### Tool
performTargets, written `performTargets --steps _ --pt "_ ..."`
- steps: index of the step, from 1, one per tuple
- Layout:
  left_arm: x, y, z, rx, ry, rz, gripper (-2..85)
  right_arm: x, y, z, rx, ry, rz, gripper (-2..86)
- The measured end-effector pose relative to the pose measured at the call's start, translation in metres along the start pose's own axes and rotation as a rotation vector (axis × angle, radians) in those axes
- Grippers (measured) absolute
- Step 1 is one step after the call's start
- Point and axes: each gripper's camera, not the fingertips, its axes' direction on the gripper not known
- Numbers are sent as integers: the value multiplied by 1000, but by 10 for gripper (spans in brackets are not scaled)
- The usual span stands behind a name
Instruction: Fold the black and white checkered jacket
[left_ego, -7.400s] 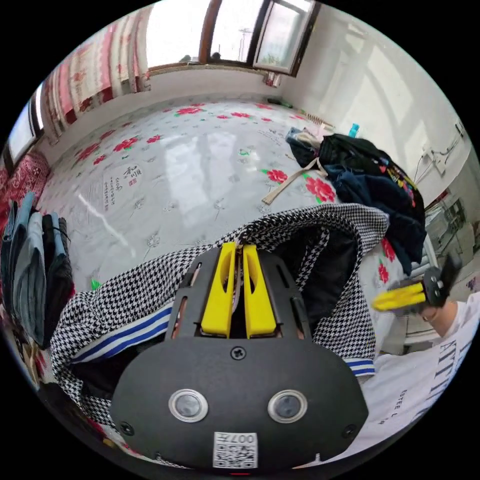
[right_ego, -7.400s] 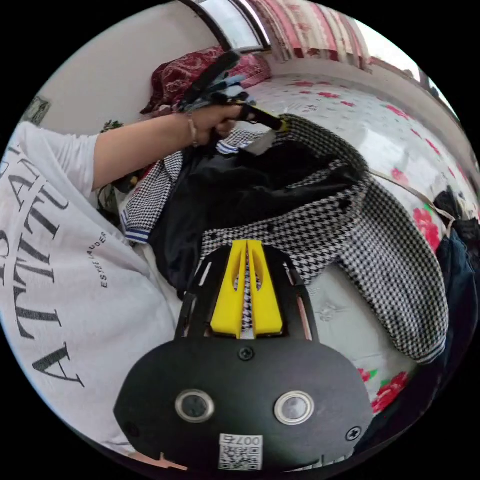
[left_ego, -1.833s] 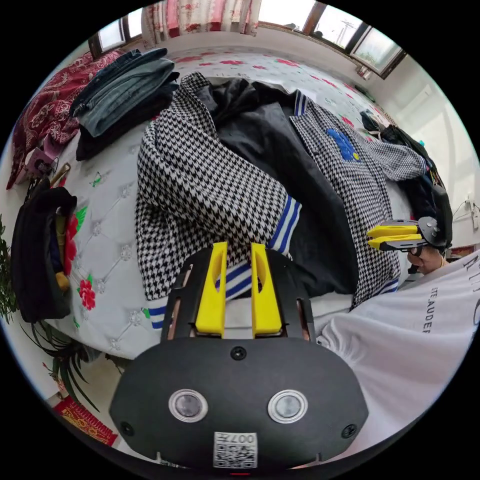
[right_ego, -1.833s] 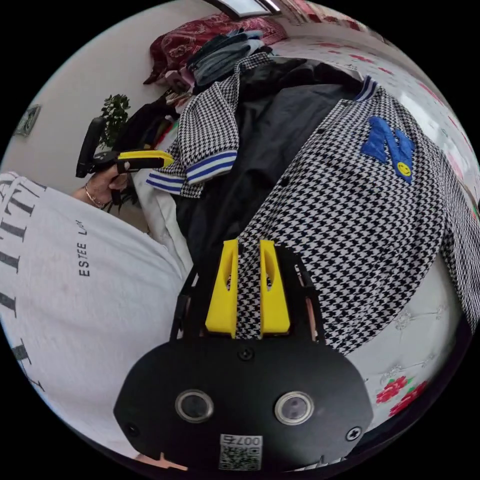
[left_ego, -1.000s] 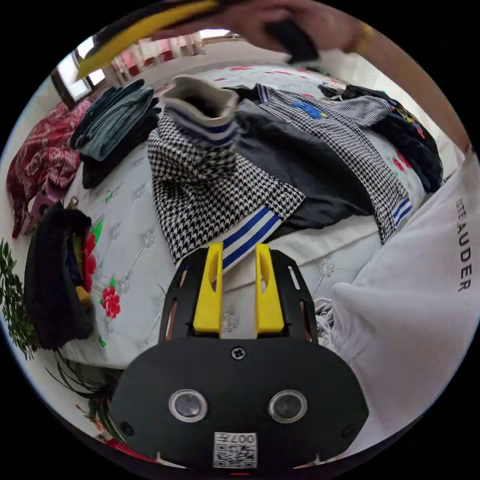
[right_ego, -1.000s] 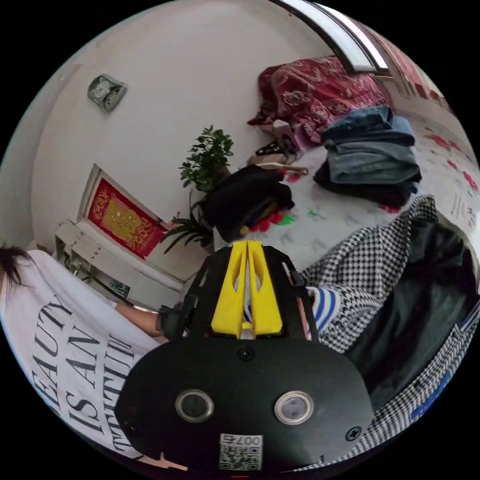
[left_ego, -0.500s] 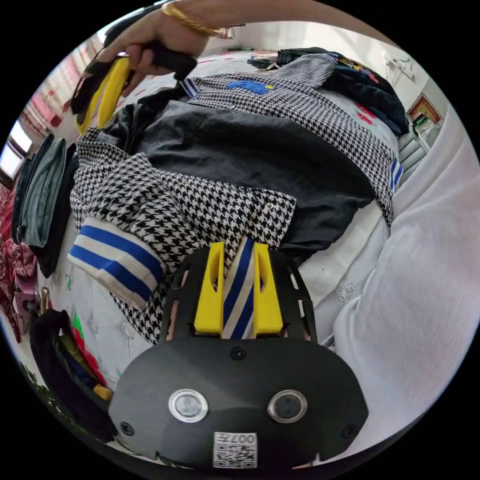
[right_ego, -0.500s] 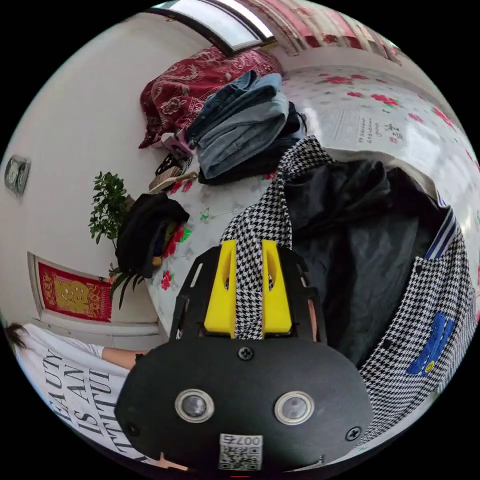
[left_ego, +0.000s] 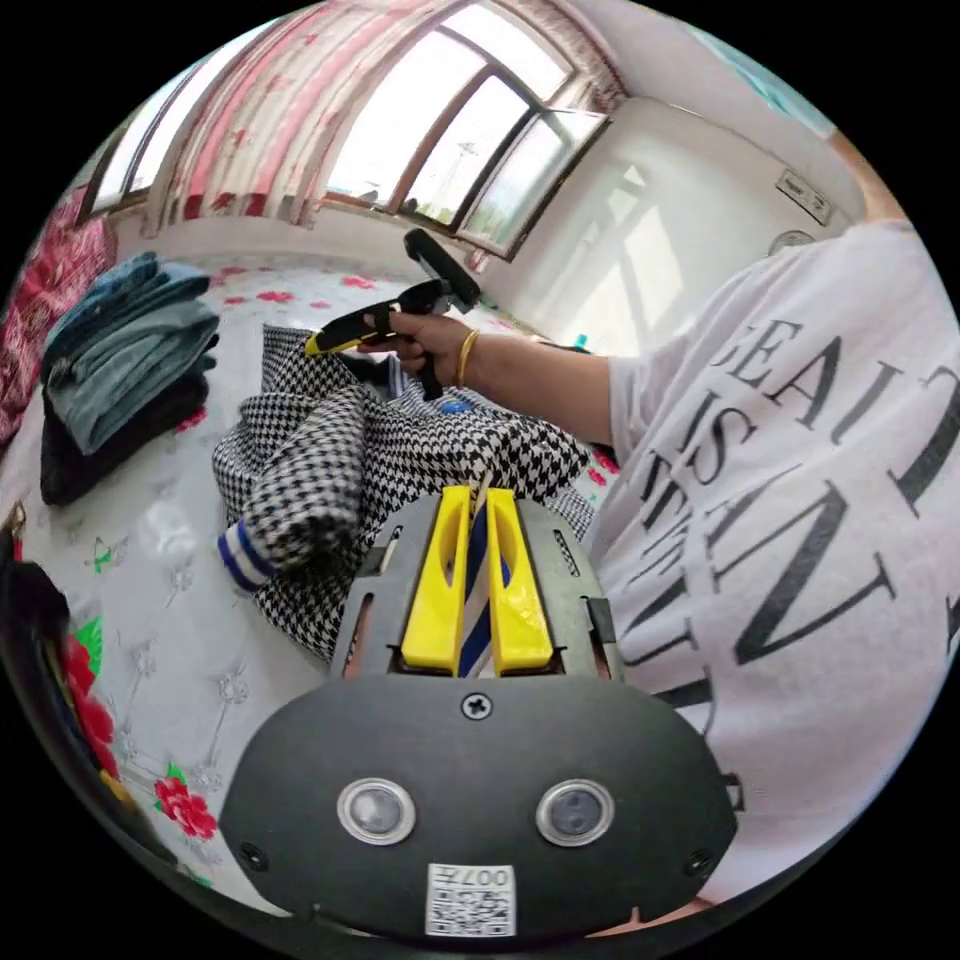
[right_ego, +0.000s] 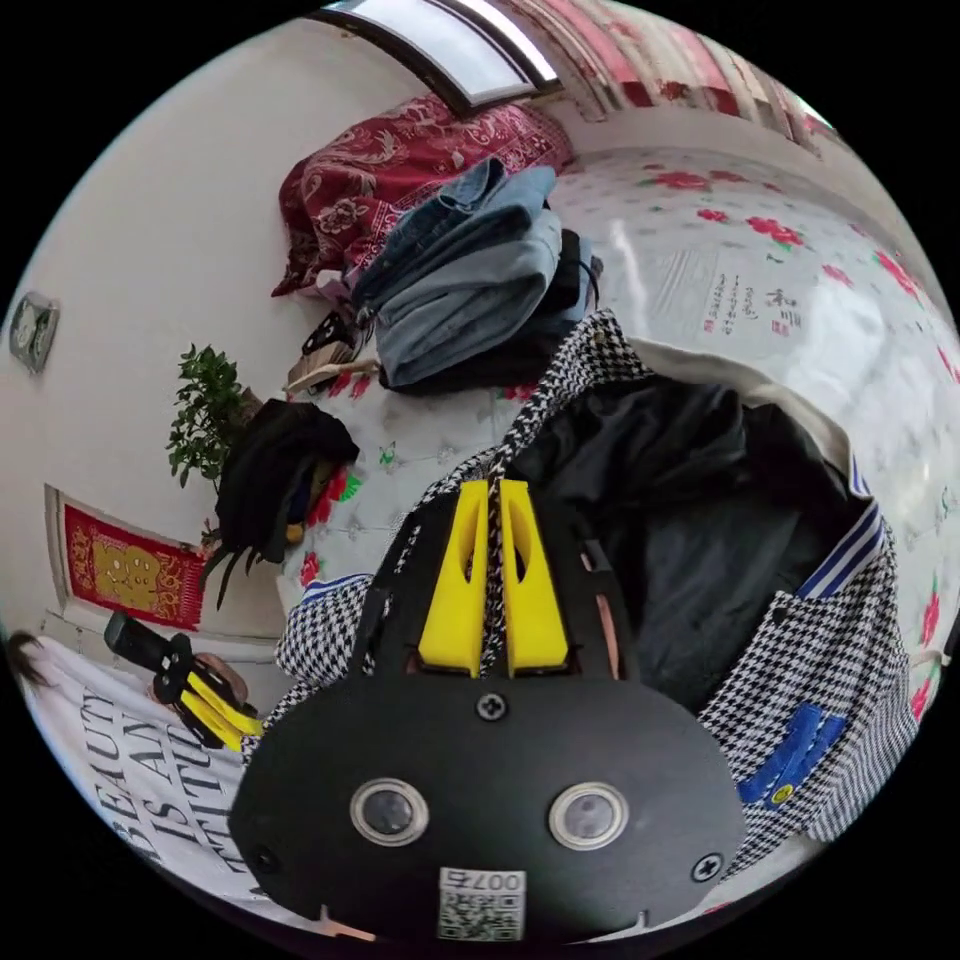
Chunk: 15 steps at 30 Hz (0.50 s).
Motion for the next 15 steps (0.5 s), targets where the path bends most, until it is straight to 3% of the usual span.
performTargets --steps 4,7,10,15 --pt "40 -30 47 -66 229 186 37 -6 56 -126 218 241 -38 1" --pt "51 -36 125 -204 299 174 58 38 105 -149 206 373 96 1" --pt "54 -34 156 -260 183 110 70 108 156 -116 -44 428 333 1" --pt "14 -33 118 -206 -334 -18 116 115 241 -122 37 260 461 5"
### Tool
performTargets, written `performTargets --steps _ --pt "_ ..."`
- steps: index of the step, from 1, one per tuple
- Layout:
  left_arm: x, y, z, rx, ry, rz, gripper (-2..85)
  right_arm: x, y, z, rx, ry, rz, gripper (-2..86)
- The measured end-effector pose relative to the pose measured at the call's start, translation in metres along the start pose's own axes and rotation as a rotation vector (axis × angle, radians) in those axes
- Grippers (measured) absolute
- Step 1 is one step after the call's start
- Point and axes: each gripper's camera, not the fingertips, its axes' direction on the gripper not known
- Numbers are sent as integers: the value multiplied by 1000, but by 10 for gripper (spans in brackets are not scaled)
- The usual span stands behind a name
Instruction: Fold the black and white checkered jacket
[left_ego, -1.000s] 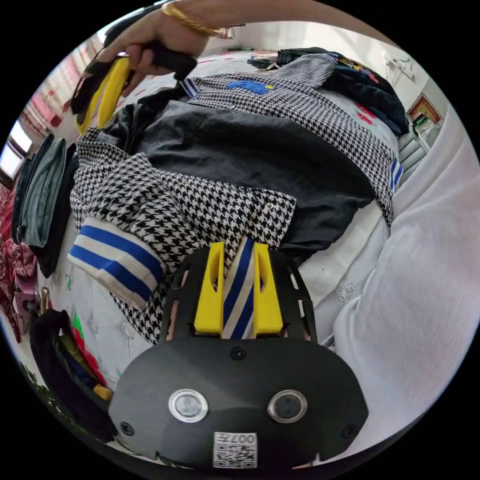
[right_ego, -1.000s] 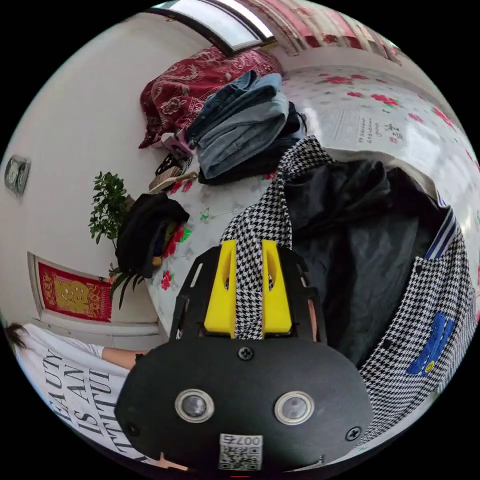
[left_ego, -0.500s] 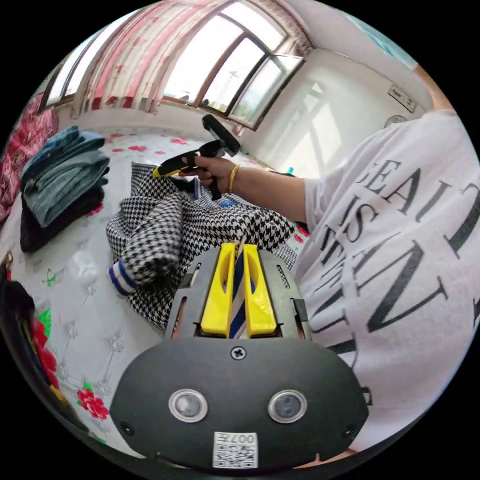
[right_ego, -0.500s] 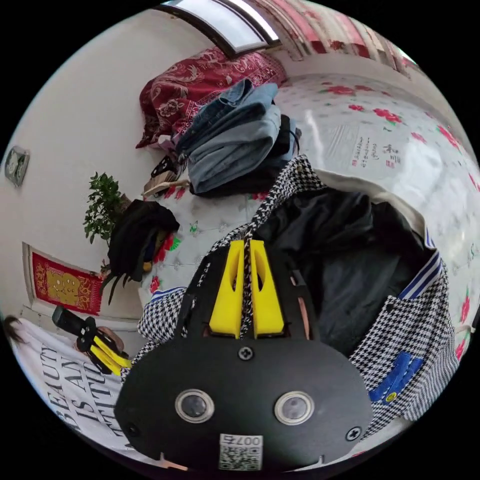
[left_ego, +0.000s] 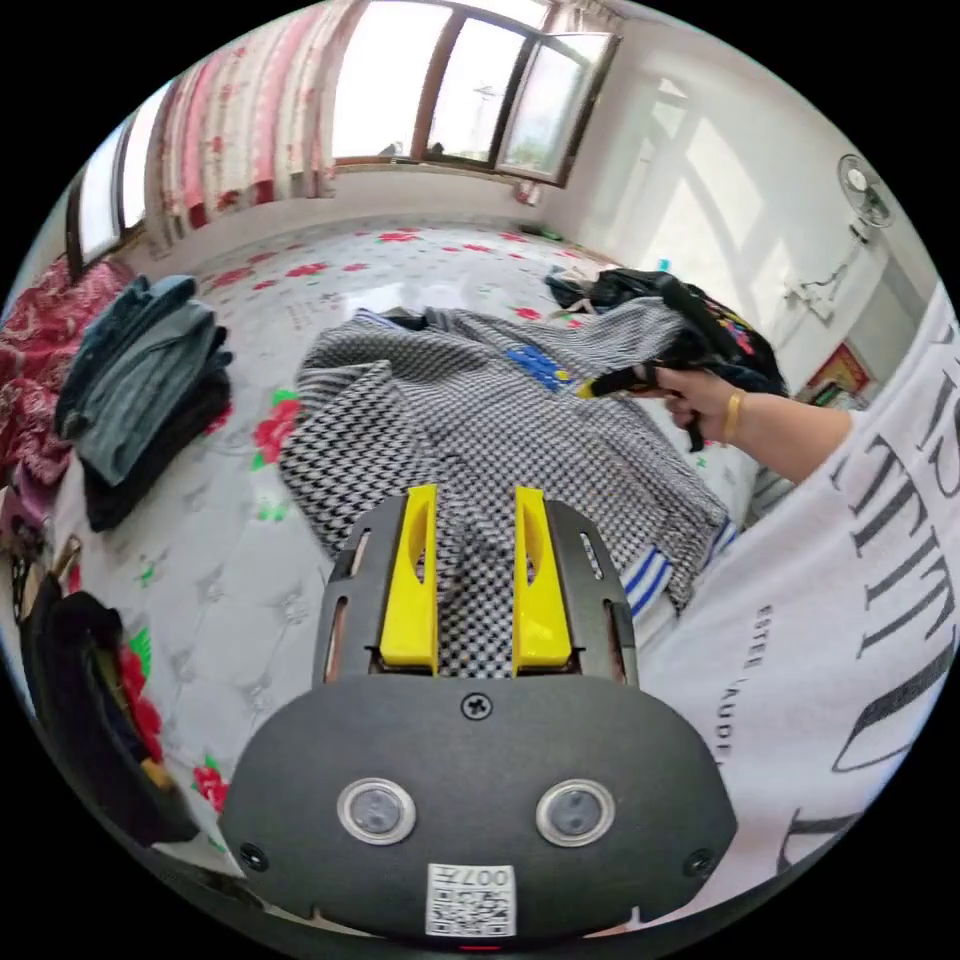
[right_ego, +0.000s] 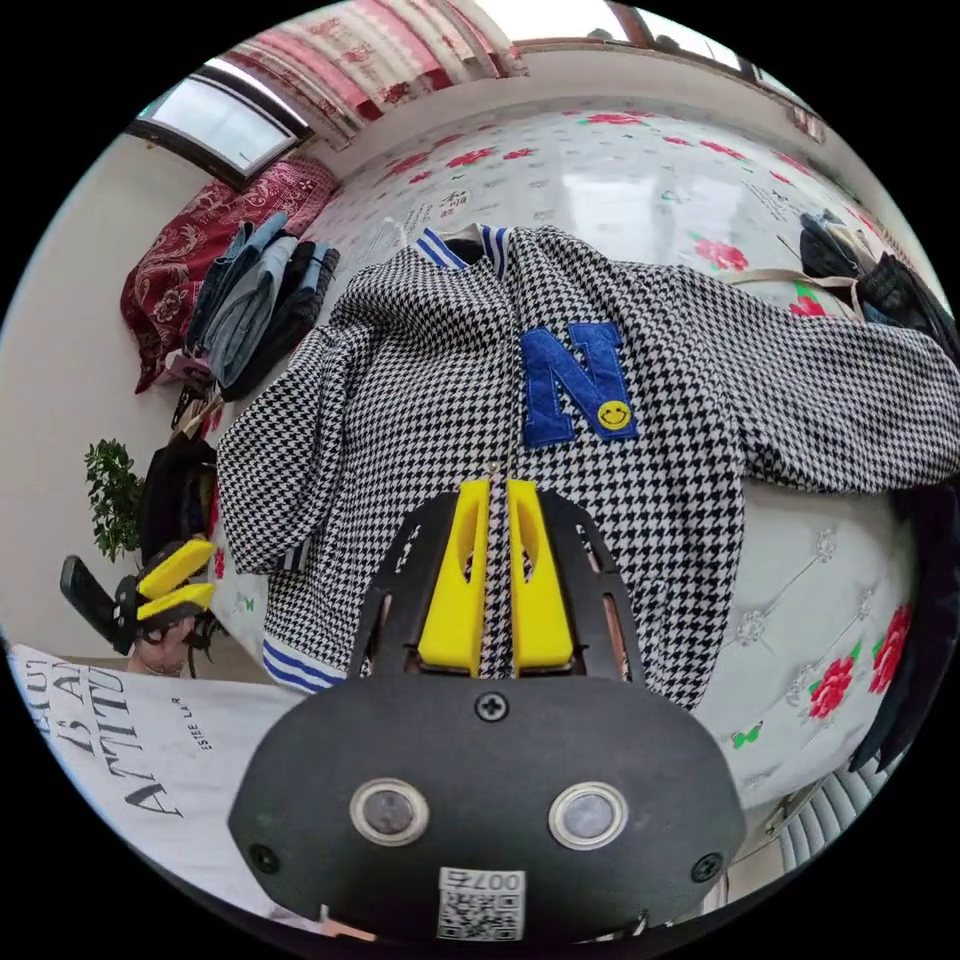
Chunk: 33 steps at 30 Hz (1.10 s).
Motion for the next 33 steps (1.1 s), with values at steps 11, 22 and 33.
performTargets --steps 11,22,33 --pt "-133 -28 48 -155 -95 -345 16 -35 52 24 -152 -1 -85 3" --pt "-253 56 -100 -212 -715 -857 77 -70 79 -13 -92 -68 -144 32" --pt "29 94 -20 -256 -189 -227 146 20 206 -84 -25 104 151 72"
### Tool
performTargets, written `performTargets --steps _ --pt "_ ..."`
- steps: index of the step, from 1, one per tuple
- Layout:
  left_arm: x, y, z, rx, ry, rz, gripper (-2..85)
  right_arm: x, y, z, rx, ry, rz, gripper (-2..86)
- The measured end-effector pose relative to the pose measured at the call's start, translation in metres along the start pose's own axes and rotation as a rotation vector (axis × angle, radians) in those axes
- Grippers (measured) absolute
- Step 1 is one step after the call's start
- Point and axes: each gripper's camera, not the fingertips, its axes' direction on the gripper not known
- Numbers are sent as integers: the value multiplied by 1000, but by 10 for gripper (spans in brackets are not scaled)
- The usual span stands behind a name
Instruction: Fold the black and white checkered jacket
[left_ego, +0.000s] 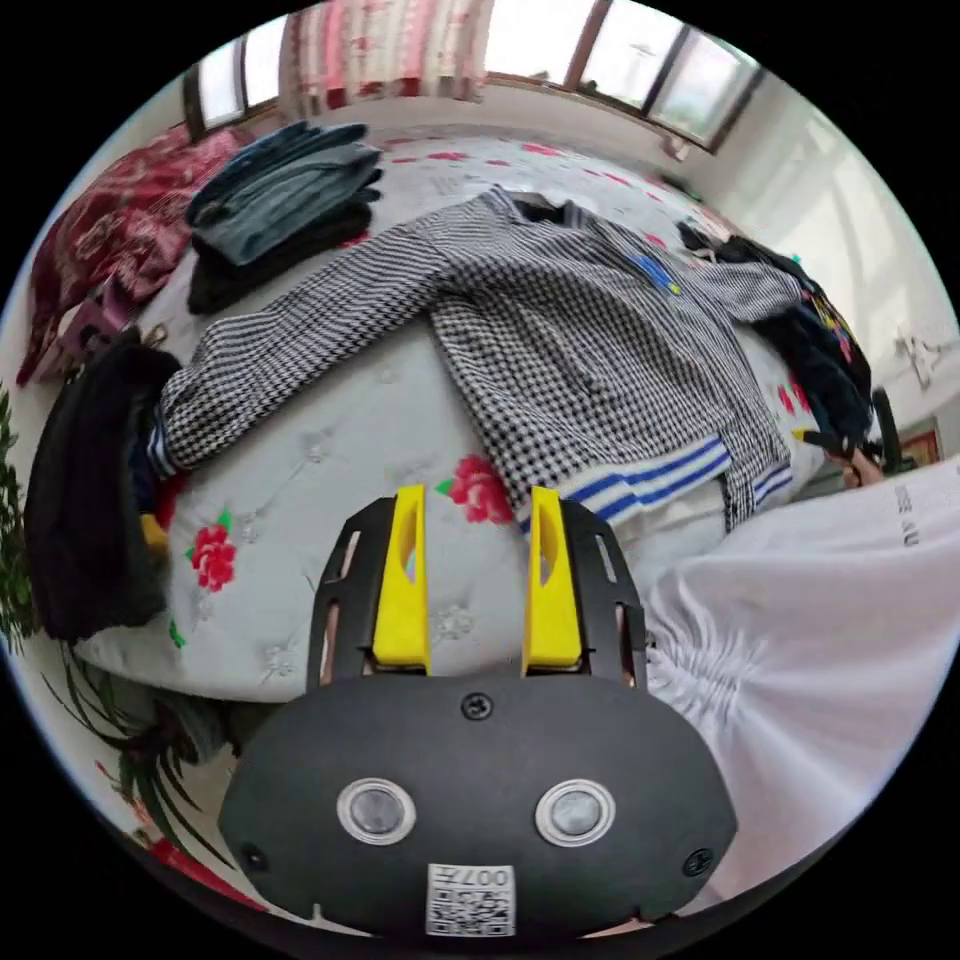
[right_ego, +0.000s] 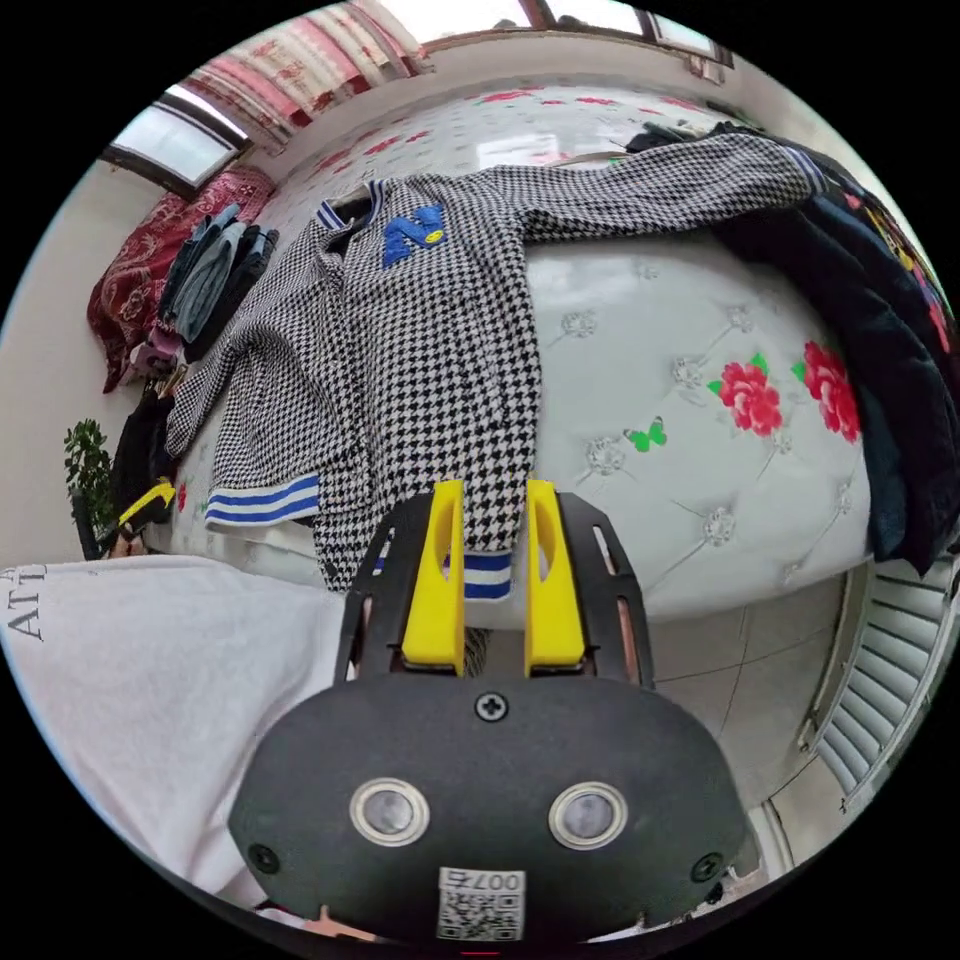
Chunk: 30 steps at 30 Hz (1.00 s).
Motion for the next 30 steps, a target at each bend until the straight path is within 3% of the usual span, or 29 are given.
performTargets --steps 3,5,8,10,14,16,18,20,22,25,30 --pt "68 -2 18 -51 -73 224 143 19 19 11 -48 19 41 69" --pt "113 -9 43 -105 -281 399 89 17 23 19 -65 -11 21 58" --pt "122 -18 75 -195 -524 442 11 9 20 28 -81 -77 10 35" --pt "103 -22 60 -191 -448 327 1 -3 18 29 -105 -74 -15 17" --pt "7 38 -2 12 -17 -275 -6 -17 26 17 -95 -24 -86 3" --pt "-18 77 -1 49 100 -409 -7 -22 34 15 -88 -50 -87 3" --pt "-32 104 8 31 166 -479 -8 -27 39 15 -80 -50 -65 5" --pt "-44 122 14 -34 83 -572 -8 -40 42 7 -37 13 -68 13" --pt "-51 128 15 -48 66 -576 -7 -74 43 -7 53 97 -170 28" --pt "-49 125 10 -13 97 -492 2 -121 32 -4 65 49 -311 45" --pt "14 78 5 47 81 -137 74 -198 18 53 -70 -15 -515 66"
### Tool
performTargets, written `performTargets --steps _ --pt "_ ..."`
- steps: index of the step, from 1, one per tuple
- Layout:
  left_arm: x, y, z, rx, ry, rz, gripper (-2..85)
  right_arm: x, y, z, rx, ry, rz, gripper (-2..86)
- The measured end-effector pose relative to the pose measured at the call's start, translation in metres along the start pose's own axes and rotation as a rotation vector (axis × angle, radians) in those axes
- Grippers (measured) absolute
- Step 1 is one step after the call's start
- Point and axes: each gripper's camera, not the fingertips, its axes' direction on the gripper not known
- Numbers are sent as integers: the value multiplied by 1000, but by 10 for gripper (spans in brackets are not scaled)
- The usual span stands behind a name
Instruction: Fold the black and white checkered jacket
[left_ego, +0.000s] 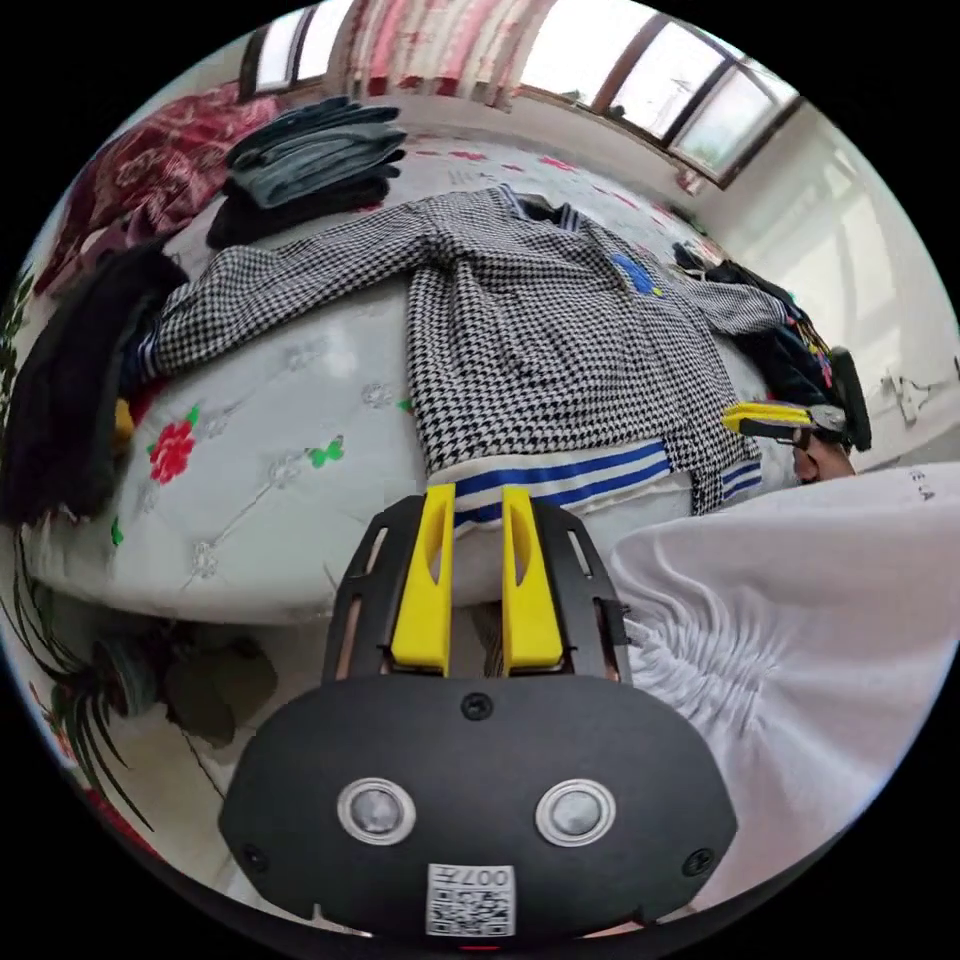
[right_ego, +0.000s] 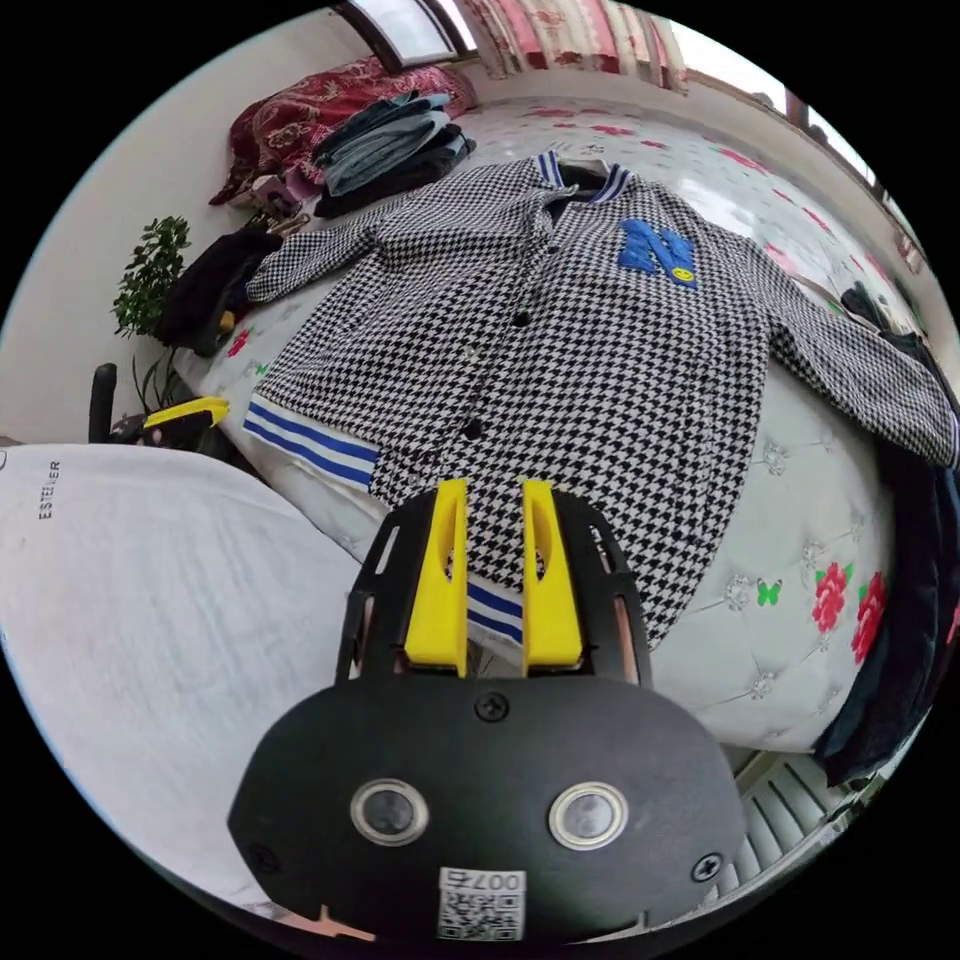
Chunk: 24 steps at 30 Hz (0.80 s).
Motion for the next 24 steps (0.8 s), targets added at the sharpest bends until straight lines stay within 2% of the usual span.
performTargets --steps 3,5,6,10,12,15,18,24 --pt "25 -16 18 -32 -62 95 71 -23 -17 40 -104 75 -65 71" --pt "32 -26 55 -168 -141 133 60 -29 -20 67 -197 144 -84 68" --pt "30 -26 76 -250 -162 149 56 -30 -19 68 -165 131 -91 66" --pt "26 -24 76 -214 -122 217 43 -15 -26 61 -215 55 19 61" --pt "18 -24 70 -197 -106 210 6 -10 -30 44 -153 66 36 58" --pt "12 -30 62 -178 -93 199 -5 3 -53 12 -45 83 51 56" --pt "14 -46 54 -138 -64 203 -9 21 -94 -2 7 119 22 56" --pt "54 -103 42 -45 -1 253 -10 57 -204 19 -24 198 -91 62"
